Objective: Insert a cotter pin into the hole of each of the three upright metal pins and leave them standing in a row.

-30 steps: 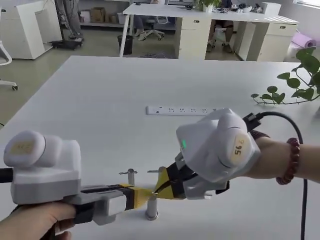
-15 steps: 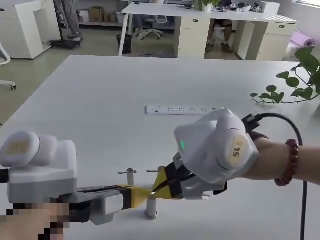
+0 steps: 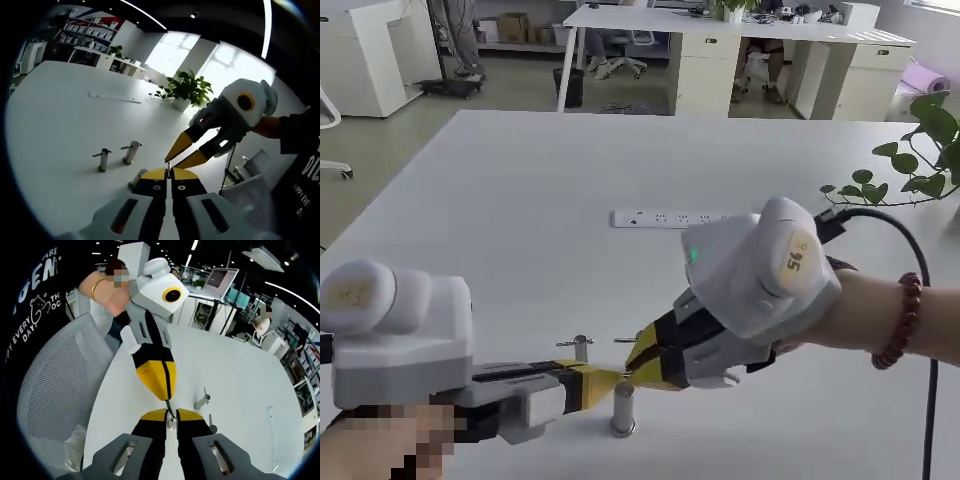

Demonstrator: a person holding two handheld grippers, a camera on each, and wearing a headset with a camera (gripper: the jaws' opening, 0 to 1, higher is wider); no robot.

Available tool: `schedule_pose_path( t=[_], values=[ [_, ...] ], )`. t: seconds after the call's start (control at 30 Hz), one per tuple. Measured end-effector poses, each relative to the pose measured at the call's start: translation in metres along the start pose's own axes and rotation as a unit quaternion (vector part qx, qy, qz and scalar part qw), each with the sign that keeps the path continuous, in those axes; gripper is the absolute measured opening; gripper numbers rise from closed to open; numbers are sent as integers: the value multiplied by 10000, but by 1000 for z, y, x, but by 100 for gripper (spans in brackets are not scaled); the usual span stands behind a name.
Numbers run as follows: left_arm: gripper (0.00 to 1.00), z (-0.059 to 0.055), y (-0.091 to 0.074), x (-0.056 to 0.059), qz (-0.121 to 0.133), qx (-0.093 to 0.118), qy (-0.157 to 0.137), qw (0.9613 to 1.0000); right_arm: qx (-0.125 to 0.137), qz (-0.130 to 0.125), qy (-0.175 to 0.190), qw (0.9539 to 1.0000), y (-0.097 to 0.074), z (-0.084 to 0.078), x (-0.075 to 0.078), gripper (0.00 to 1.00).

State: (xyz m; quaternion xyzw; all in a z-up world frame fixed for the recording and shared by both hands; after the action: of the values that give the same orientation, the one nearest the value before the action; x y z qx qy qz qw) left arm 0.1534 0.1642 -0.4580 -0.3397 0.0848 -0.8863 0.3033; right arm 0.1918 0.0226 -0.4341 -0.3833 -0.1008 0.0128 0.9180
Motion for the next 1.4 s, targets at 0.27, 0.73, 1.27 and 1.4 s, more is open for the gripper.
schedule_pose_path(
  t=[0.27, 0.73, 1.27, 1.4],
  values=[
    [0, -5, -1, -2, -38, -87, 186, 9998, 440, 25, 1204, 9917, -12, -7, 8, 8],
    [0, -22, 1, -2, -164, -312, 1350, 9902, 651, 741, 2166, 9713, -15, -28, 0, 10],
    [0, -24, -2, 4, -670, -209, 1810, 9810, 869, 1340, 2146, 9636, -9, -47, -20, 8],
    [0, -24, -1, 8, -813, -216, 1843, 9793, 965, 1484, 2131, 9608, -8, -46, -26, 8]
  ],
)
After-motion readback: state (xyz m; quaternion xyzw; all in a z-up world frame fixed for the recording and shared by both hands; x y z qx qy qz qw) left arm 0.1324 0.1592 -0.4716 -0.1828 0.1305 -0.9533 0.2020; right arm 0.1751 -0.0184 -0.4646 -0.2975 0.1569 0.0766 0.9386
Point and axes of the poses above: the centre of the closed fingertips' face, and the gripper's own axes: y roughly forward along the fingers, x roughly to its right, z roughly out of its top, the point moved 9 cm from there along -y, roughly backward along the fingers, and after that the axes turned 3 degrees about -y, right-handed, at the moved point
